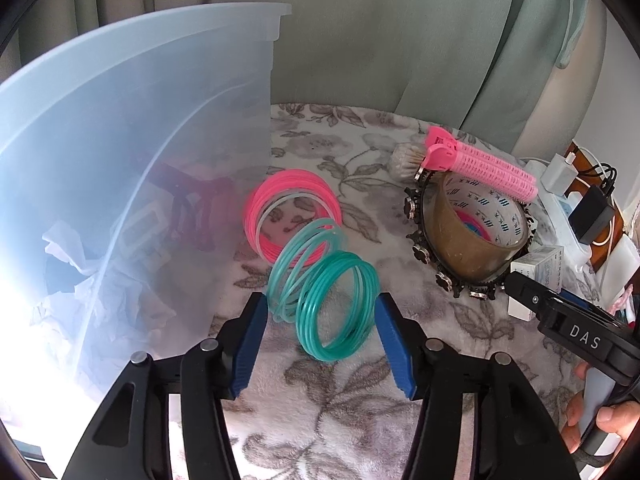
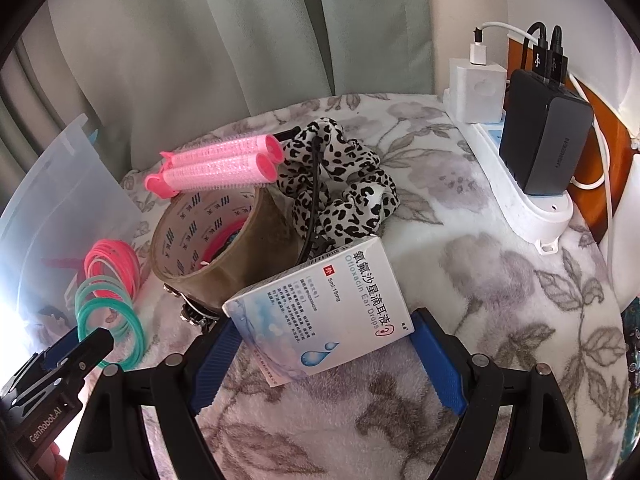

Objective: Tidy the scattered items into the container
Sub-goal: 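Grasp the teal hair coils with the left tool while the right tool grasps the white medicine box, then lift and carry the teal coils and white medicine box over the clear box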

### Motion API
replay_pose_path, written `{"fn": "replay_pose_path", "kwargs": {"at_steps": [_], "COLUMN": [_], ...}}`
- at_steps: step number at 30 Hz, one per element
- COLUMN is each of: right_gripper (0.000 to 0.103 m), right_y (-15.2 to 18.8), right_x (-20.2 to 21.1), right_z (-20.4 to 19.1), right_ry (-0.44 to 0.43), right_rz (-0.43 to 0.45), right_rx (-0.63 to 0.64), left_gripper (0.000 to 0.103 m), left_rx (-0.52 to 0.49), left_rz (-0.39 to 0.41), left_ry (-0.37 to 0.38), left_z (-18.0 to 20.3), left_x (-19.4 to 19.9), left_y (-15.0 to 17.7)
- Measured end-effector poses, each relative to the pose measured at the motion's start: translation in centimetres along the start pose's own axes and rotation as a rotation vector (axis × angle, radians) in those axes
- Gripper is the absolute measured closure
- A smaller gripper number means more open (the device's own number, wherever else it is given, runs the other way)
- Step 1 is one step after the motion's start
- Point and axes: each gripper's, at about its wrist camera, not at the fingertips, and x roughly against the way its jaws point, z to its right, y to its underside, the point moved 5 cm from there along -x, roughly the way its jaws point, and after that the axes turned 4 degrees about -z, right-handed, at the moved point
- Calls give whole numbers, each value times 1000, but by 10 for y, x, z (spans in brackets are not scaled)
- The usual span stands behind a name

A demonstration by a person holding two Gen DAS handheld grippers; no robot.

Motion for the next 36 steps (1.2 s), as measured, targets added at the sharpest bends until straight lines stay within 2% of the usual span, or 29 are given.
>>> {"fn": "replay_pose_path", "kwargs": {"at_steps": [5,10,14,24,36], "right_gripper": [17,17,21,21,21], "right_y": [1,4,6,11,15], "right_x": [1,6,9,31,78], "right_z": [0,2,2,4,-11], "right_ry": [-4,-10,-14,-24,-45], "right_rz": [0,4,7,27,92], "right_rx": [-10,-20,-29,-65,-45], "left_gripper": [64,71,83,93,95], "left_rx": [-14,-24,-30,-34,-54], "left_rz": [5,16,19,25,101], "left_ry": [-27,-54,-64,-63,-17], "left_z": [-2,-4,-5,-6,3], "left_x": [-2,-3,-3,2,49], "left_y": [-1,-1,-1,-1,-4]}}
